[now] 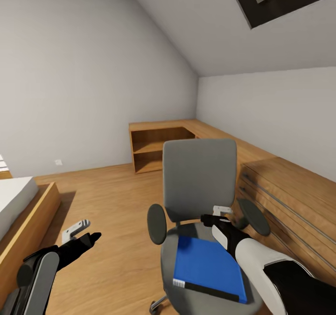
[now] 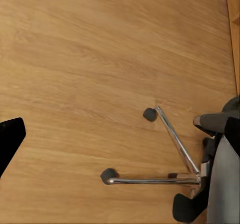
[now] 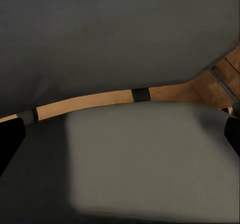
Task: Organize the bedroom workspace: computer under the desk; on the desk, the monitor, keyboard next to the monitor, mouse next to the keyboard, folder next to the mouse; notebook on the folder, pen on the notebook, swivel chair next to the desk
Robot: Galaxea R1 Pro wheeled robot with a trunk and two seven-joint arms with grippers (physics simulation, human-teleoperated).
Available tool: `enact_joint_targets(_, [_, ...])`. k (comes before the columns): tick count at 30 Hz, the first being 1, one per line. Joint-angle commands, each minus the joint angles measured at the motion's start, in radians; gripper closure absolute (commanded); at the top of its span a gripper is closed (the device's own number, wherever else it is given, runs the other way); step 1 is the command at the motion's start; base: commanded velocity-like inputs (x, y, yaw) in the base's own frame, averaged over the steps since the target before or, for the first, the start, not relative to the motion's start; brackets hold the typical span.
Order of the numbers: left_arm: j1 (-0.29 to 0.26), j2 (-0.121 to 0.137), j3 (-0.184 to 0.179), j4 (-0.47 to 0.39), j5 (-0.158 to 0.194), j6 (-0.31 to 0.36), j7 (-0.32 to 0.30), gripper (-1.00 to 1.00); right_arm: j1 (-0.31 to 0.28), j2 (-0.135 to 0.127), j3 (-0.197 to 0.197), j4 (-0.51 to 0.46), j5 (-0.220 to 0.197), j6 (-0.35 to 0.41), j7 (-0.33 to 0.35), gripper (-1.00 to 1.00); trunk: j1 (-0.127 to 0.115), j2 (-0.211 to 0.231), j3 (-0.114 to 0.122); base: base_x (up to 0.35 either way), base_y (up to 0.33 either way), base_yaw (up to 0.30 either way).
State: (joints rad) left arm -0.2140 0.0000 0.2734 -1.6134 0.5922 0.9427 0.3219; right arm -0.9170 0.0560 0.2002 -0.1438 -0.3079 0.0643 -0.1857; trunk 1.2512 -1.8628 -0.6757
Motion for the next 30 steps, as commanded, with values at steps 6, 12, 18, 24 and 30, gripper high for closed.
enact_joint_targets(6, [-0.001, -0.002, 0.062, -0.006, 0.013, 0.004, 0.008, -1.0, 0.0, -0.001, 0.01, 0.0, -0.007, 0.013, -0.01, -1.0, 0.004, -0.007, -0.004, 0.046, 0.0, 0.0])
enact_joint_targets(12, [-0.001, -0.003, 0.071, -0.006, 0.014, 0.002, 0.009, -1.0, 0.0, -0.001, 0.01, 0.001, -0.008, 0.019, -0.011, -1.0, 0.027, -0.049, -0.023, 0.005, 0.0, 0.0])
enact_joint_targets(18, [-0.001, -0.003, 0.07, -0.006, 0.014, 0.002, 0.007, -1.0, 0.0, -0.001, 0.008, 0.001, -0.008, 0.047, -0.015, -1.0, 0.05, -0.091, -0.042, 0.0, 0.0, 0.0])
enact_joint_targets(24, [-0.001, -0.003, 0.071, -0.006, 0.014, 0.001, 0.006, -1.0, 0.0, -0.008, 0.004, 0.0, -0.01, 0.162, -0.015, -1.0, 0.073, -0.133, -0.061, 0.0, 0.0, 0.0])
enact_joint_targets(30, [-0.001, -0.003, 0.07, -0.006, 0.014, 0.002, 0.006, -1.0, 0.0, -0.011, -0.001, -0.001, -0.01, 0.196, -0.015, -1.0, 0.096, -0.175, -0.079, 0.0, 0.0, 0.0])
